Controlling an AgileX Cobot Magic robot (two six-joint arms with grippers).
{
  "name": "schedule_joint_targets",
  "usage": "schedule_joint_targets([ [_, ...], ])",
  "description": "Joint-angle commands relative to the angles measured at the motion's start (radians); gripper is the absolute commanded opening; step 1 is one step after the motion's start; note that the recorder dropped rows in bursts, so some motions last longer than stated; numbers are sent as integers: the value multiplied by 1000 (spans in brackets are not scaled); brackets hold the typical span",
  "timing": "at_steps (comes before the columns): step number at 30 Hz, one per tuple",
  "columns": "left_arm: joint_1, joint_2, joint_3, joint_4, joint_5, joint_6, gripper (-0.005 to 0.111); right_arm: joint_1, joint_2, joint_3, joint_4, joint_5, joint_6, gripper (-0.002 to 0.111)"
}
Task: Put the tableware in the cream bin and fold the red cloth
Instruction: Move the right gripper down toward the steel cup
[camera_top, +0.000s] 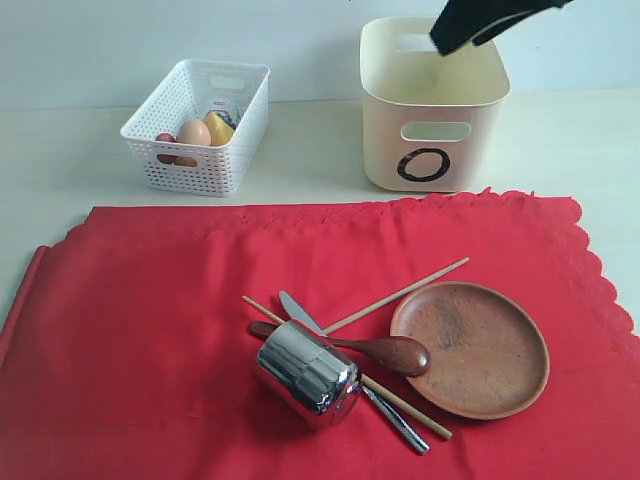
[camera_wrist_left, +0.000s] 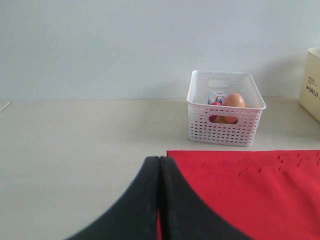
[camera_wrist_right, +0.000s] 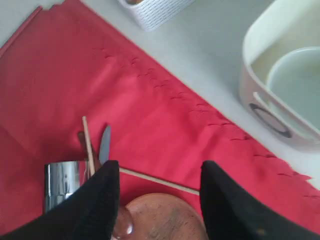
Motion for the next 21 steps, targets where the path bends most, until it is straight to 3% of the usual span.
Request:
schedule_joint_targets([
  [1,1,-6,3,1,-2,3,0,113,42,71,-15,2,-20,49],
  [8,1,-6,3,1,-2,3,0,318,141,131,-73,-21,-18,79],
  [15,1,-6,3,1,-2,3,0,511,272,131,-238,-31,40,81],
  [21,1,-6,3,1,-2,3,0,574,342,131,-267,-65,90,97],
])
